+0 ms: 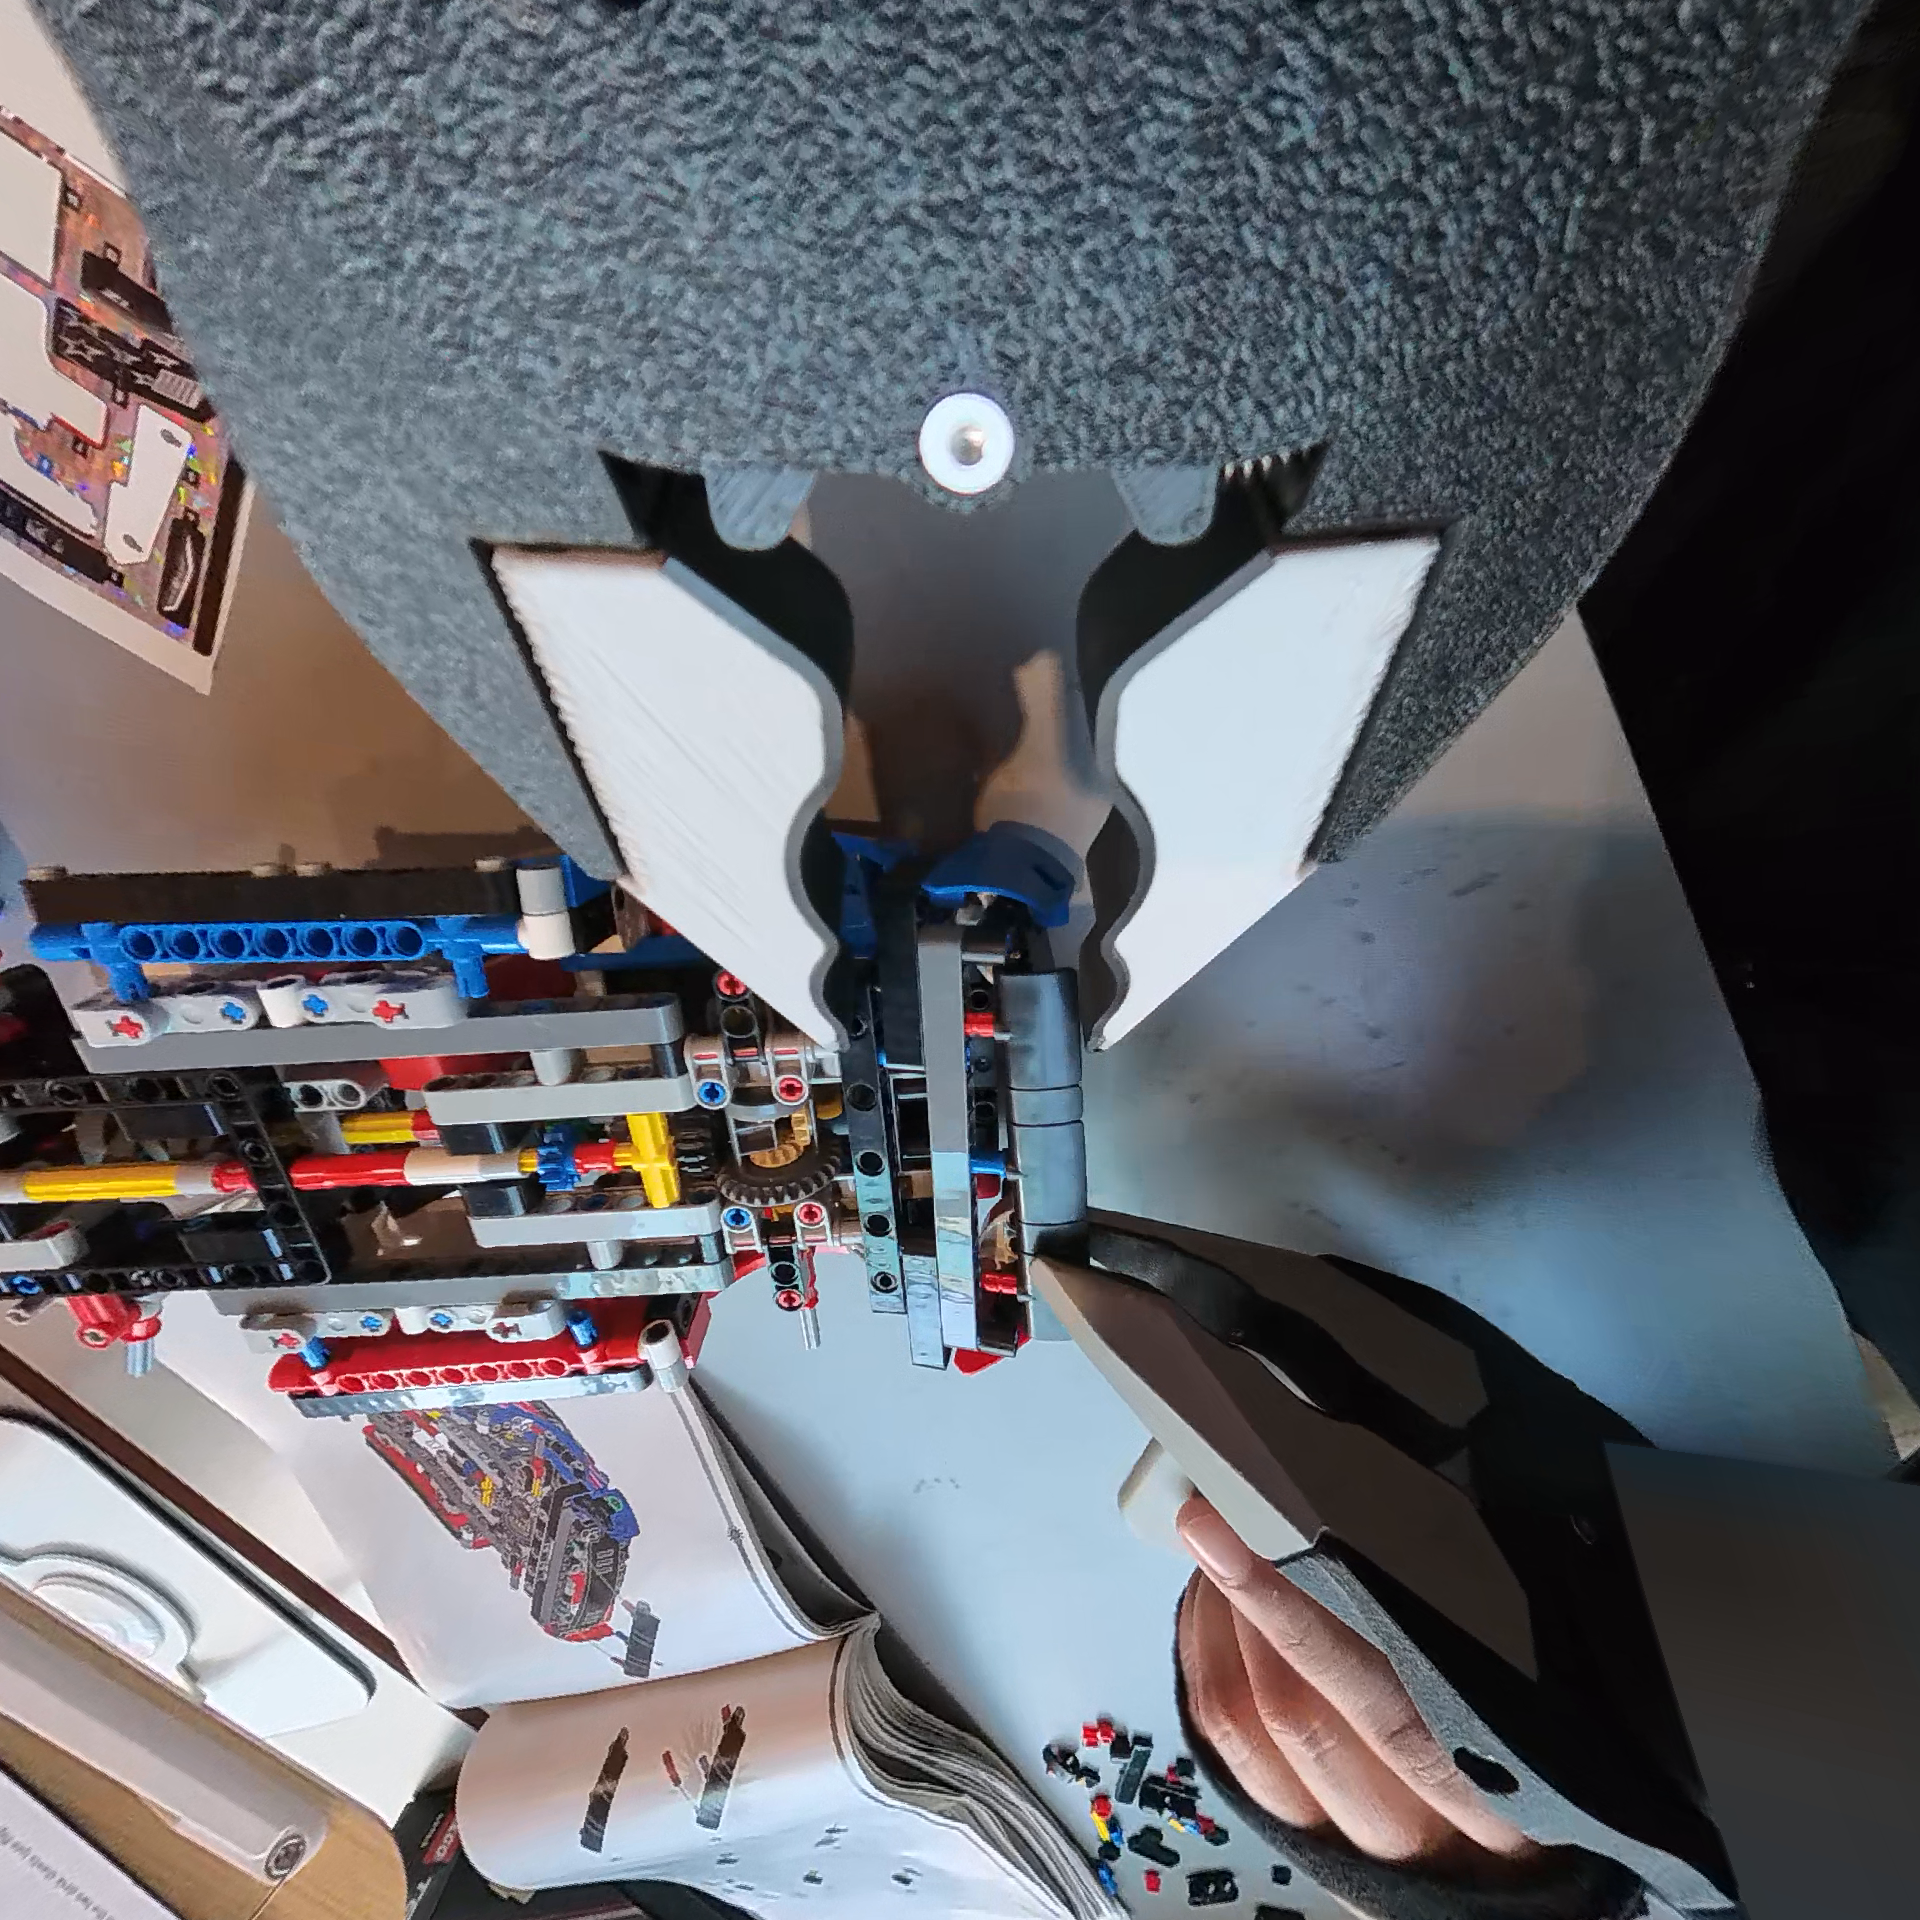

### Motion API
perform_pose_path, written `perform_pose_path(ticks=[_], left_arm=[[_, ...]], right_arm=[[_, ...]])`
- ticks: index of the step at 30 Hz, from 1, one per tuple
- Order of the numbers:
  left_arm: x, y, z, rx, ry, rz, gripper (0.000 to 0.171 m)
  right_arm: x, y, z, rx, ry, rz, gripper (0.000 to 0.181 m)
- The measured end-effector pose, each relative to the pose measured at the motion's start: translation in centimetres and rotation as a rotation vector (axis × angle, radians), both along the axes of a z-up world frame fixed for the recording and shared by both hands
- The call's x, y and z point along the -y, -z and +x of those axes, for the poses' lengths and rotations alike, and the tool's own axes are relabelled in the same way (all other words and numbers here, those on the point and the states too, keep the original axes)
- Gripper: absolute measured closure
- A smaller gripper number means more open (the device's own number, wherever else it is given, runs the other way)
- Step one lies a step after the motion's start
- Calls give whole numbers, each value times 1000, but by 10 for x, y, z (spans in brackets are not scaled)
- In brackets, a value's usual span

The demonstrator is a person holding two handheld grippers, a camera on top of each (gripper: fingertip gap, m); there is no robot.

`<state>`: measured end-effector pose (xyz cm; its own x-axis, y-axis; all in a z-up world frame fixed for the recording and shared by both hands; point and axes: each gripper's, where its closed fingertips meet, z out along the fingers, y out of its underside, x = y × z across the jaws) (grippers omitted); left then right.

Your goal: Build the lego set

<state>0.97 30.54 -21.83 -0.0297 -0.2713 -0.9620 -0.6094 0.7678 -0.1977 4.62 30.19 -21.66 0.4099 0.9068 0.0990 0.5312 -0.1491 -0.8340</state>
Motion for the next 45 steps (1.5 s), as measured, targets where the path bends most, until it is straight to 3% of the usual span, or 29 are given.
perform_pose_path(ticks=[8, 20, 28, 45], left_arm=[[-7, -4, -1, -12, 10, 32, 169], [-11, -4, -3, -12, 54, 37, 169], [-18, -1, -8, -26, 57, 49, 169], [-19, -1, -8, -30, 153, 3, 169]], right_arm=[[-2, -9, -4, 10, -41, -41, 138], [-7, 1, -31, 146, -117, -84, 140], [-17, 5, -40, 108, -76, -206, 147], [-18, 4, -37, 86, -27, -263, 148]])
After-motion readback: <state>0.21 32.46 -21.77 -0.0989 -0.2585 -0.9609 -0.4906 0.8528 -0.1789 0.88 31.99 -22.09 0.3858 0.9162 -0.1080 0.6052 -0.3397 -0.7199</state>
